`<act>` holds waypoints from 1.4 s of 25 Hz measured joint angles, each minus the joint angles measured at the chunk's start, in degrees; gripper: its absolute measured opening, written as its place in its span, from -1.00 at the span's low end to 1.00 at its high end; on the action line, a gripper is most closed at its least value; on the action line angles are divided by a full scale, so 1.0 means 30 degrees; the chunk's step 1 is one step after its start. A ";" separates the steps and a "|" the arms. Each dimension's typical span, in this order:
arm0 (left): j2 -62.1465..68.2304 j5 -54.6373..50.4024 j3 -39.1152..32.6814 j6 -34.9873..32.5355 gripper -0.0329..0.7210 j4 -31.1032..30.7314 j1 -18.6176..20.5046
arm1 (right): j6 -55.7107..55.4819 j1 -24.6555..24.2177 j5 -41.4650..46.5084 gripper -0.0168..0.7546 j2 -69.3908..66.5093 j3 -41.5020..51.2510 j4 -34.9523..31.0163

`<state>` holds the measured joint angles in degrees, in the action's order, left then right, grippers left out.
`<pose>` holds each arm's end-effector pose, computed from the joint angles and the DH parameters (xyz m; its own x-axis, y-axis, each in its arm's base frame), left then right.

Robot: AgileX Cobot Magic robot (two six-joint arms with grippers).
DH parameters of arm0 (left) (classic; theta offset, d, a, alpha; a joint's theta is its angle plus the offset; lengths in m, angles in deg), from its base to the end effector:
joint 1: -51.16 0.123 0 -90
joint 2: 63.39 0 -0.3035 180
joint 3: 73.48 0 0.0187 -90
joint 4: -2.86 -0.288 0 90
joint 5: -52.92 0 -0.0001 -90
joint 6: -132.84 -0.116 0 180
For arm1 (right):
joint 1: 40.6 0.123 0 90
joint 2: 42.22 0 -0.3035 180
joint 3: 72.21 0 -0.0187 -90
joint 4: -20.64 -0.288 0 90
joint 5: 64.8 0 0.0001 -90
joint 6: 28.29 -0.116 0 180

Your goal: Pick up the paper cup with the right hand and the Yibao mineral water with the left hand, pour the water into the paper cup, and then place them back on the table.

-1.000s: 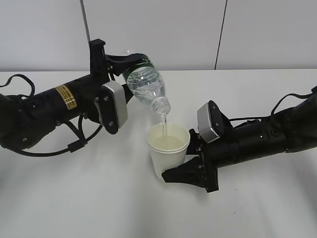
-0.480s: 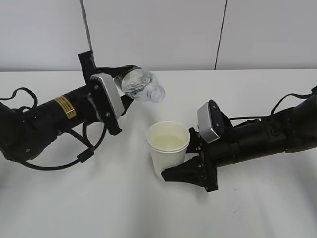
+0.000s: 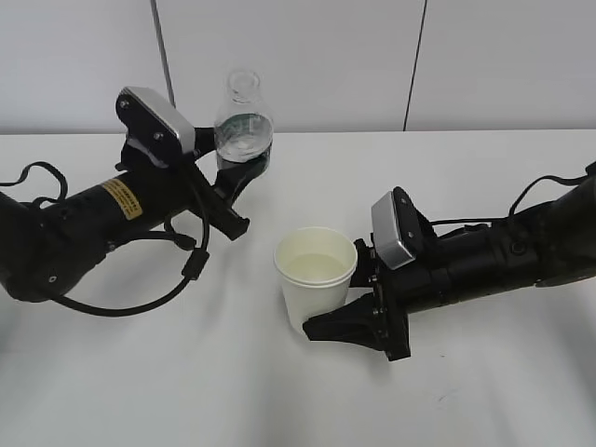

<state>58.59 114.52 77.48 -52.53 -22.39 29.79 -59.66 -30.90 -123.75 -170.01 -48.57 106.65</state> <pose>0.3791 -0.1951 0.1339 0.1832 0.2361 -0.9543 0.6628 0.6872 0.2973 0.3528 0.1608 0.0695 -0.0633 -0.4198 -0.9054 -0.9865 0.1634 -0.0067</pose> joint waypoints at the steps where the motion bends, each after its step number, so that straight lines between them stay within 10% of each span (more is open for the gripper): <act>1: -0.0200 -0.0584 -0.0006 0.1143 0.08 -0.0019 0.0027 | 0.0043 0.0000 0.0000 0.40 0.0000 0.0000 0.0000; 10: -0.1370 -0.4112 -0.0728 0.5441 0.08 -0.1605 0.0241 | 0.0043 0.0000 -0.0041 0.40 0.0000 0.0000 0.0000; 20: -0.1709 0.0591 -0.5107 0.5995 0.08 -0.2531 0.1438 | -0.0521 0.0000 0.0845 0.40 0.1419 0.0000 -0.0103; 35: -0.2340 0.0861 -0.5477 0.7712 0.08 -0.5941 0.1484 | -0.1441 -0.2237 0.2850 0.40 0.1419 0.0861 -0.1921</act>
<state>51.57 117.10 61.05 -29.40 -40.21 34.25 -63.99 -37.61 -115.20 -165.75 -45.99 100.89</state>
